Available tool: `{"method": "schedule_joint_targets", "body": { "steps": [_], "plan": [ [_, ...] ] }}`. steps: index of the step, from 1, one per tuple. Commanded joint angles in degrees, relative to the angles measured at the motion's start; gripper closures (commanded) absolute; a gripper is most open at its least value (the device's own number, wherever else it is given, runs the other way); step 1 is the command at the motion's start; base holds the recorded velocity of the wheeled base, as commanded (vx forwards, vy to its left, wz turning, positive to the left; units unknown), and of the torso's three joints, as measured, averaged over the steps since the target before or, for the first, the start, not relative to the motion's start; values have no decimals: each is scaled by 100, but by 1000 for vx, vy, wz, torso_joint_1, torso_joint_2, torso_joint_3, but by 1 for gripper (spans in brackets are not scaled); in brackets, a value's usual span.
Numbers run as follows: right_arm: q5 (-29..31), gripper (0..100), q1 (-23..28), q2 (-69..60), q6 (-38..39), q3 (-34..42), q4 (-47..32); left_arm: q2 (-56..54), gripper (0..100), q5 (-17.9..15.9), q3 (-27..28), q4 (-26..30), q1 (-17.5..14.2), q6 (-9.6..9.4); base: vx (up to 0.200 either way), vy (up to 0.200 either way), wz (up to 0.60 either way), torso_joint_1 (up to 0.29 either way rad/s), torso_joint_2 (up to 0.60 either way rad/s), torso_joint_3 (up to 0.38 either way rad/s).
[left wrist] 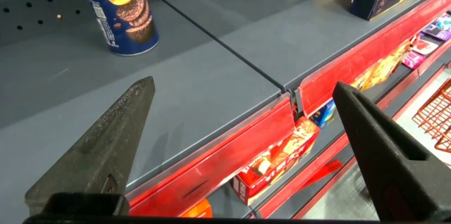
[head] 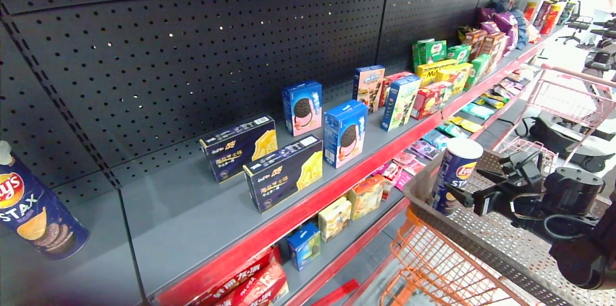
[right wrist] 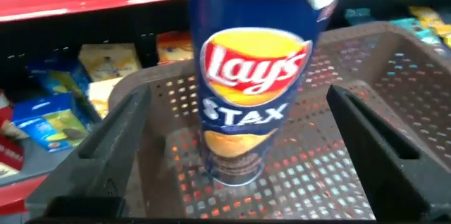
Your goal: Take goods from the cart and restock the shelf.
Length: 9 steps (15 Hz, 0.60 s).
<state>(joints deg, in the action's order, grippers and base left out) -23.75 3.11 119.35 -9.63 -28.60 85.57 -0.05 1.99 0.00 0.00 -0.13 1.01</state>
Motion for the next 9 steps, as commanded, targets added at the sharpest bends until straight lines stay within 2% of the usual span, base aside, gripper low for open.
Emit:
{"method": "schedule_joint_targets", "body": {
  "steps": [1, 6, 9],
  "plan": [
    [-42, 0, 6, 89, -4, -49, 13, 5, 0, 3, 0, 0, -4, 4, 0, 0, 0, 0, 0, 0],
    [-16, 0, 14, 106, -56, -128, -40, 5, 0, 3, 0, 0, -4, 4, 0, 0, 0, 0, 0, 0],
    [661, 0, -126, -395, -127, -14, -233, 5, 0, 3, 0, 0, -4, 4, 0, 0, 0, 0, 0, 0]
  ]
}}
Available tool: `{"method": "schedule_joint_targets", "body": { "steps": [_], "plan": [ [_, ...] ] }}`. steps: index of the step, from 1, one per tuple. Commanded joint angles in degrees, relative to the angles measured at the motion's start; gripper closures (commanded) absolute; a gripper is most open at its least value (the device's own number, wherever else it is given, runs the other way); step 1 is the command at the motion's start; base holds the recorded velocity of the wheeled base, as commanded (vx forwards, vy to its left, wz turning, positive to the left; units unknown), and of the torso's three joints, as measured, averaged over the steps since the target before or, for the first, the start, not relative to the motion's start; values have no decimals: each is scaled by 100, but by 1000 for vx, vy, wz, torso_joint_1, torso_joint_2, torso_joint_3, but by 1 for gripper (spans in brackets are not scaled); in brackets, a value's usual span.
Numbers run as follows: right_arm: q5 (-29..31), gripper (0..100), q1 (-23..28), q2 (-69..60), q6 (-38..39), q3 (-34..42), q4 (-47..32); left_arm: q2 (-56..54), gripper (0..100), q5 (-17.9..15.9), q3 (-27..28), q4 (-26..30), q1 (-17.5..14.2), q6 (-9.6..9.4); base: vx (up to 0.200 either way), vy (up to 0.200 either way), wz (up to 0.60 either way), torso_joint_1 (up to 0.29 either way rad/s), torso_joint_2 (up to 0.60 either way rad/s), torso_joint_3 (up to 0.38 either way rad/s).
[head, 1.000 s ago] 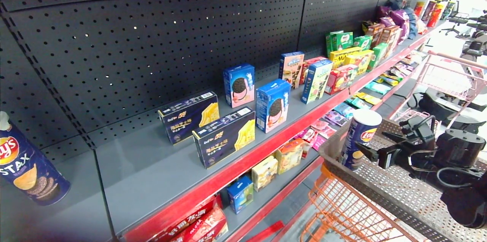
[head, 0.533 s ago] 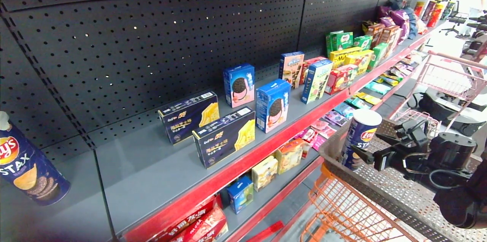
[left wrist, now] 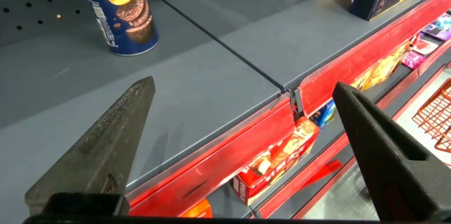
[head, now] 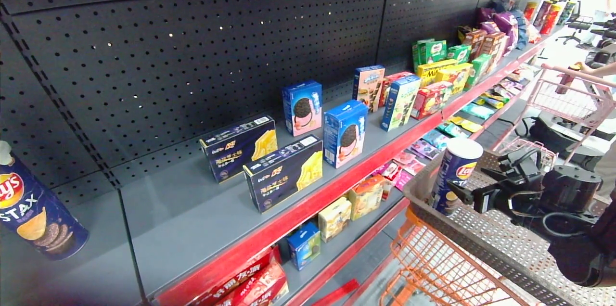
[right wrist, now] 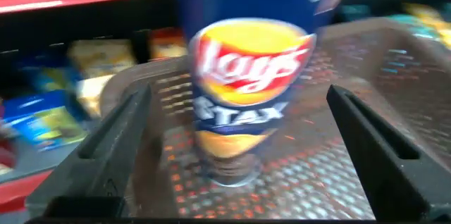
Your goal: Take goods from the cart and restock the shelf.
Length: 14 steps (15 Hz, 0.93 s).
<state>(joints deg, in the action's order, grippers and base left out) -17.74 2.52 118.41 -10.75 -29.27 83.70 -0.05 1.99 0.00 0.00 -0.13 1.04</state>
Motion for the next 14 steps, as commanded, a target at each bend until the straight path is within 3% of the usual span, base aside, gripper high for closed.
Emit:
{"method": "schedule_joint_targets", "body": {
  "steps": [1, 14],
  "plan": [
    [693, 0, -77, -494, -50, 88, -82, 5, 0, 3, 0, 0, -4, 2, 0, 0, 0, 0, 0, 0],
    [666, 0, -226, -274, -41, 35, -100, 5, 0, 3, 0, 0, -4, 2, 0, 0, -46, 0, 0, 1]
  ]
}}
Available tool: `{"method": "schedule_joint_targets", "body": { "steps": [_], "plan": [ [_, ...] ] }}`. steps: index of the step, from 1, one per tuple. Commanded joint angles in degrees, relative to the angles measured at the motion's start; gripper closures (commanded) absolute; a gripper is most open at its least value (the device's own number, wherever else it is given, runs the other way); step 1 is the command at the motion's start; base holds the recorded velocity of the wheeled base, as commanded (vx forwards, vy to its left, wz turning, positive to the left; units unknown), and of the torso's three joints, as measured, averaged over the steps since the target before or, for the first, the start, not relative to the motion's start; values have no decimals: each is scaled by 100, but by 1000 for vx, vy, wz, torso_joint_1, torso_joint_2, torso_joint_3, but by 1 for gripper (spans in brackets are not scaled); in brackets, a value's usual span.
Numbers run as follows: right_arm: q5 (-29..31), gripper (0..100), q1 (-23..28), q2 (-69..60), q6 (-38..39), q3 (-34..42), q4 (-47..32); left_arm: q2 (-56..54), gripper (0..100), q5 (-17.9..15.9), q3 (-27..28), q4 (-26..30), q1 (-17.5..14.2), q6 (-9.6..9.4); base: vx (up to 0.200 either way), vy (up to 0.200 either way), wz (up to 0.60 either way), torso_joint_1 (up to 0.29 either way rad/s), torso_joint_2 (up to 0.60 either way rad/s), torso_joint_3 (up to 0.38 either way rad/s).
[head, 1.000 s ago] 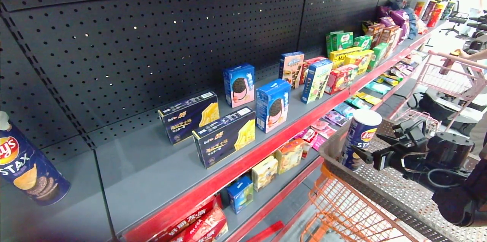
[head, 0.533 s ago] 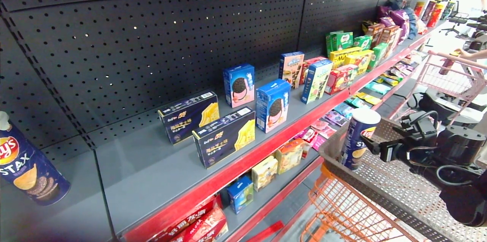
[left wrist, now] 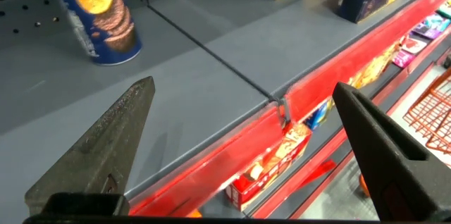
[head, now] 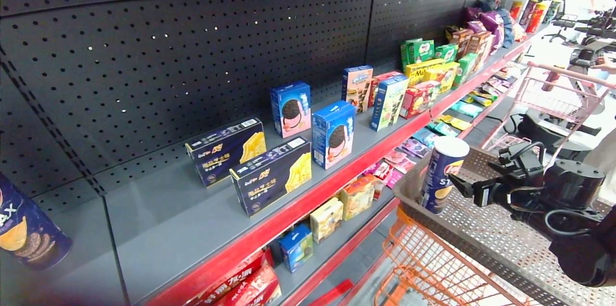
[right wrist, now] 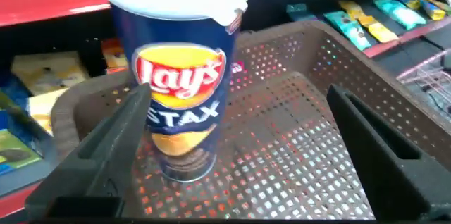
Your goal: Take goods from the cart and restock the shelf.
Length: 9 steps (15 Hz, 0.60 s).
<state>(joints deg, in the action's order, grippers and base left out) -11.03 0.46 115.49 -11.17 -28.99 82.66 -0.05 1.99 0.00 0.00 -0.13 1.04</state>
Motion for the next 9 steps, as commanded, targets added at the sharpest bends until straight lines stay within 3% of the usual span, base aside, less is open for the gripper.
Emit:
{"method": "schedule_joint_targets", "body": {
  "steps": [1, 5, 9],
  "plan": [
    [-171, 0, -20, 43, 9, -28, 4, 5, 0, 3, 0, 0, -4, 2, 0, 0, 0, 0, 0, 0],
    [-1340, 0, -2, 114, 44, -133, -233, 5, 0, 3, 0, 0, -4, 2, 0, 0, 0, 0, 0, 0],
    [-1340, 0, 15, 439, 44, -379, -330, 5, 0, 3, 0, 0, -4, 2, 0, 0, 0, 0, 0, 0]
  ]
}}
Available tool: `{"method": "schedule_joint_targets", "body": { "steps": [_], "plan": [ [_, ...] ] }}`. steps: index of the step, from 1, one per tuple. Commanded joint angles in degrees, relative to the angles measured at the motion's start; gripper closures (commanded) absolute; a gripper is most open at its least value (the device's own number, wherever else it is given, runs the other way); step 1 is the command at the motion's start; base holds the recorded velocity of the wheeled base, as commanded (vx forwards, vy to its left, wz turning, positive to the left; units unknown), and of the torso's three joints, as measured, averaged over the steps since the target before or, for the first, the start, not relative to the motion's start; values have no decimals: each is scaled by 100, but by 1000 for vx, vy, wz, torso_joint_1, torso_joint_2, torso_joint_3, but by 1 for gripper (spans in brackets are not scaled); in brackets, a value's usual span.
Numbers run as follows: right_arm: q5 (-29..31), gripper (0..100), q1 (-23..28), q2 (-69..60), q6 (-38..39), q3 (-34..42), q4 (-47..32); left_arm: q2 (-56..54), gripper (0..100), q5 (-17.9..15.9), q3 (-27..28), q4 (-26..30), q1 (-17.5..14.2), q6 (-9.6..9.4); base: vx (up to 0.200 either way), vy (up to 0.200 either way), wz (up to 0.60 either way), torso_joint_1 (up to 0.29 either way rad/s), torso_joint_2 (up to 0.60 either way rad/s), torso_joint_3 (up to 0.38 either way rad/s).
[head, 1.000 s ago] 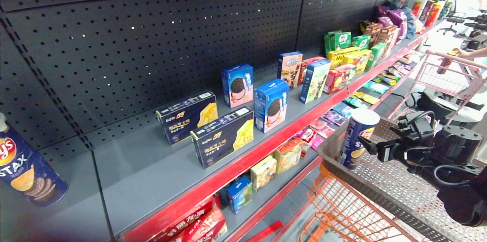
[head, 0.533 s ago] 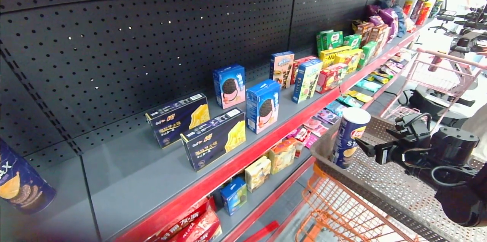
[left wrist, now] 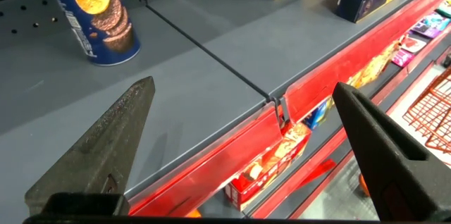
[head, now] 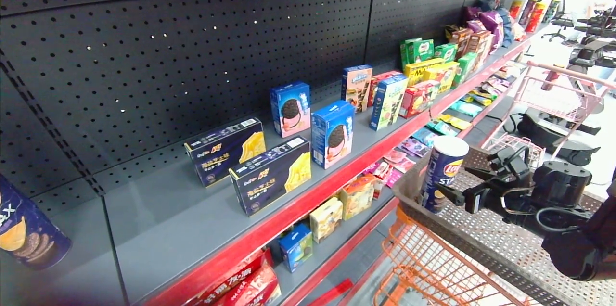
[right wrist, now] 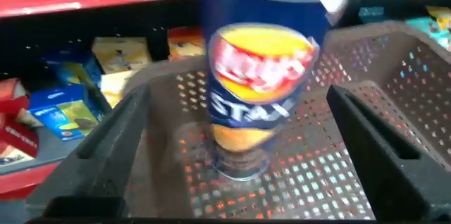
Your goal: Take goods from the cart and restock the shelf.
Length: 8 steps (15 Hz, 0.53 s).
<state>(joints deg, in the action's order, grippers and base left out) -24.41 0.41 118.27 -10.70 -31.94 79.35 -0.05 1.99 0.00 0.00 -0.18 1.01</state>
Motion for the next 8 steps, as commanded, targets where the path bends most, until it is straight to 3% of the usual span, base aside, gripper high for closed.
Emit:
{"method": "schedule_joint_targets", "body": {
  "steps": [1, 8],
  "plan": [
    [-3, 0, 38, 240, 7, -120, 10, 5, 0, 3, 0, 0, 1, 4, 0, 0, 0, 0, 0, 0],
    [-47, 0, -59, 899, 147, -893, 46, 5, 0, 3, 0, 0, 1, 4, 0, 0, 0, 0, 0, 0]
  ]
}}
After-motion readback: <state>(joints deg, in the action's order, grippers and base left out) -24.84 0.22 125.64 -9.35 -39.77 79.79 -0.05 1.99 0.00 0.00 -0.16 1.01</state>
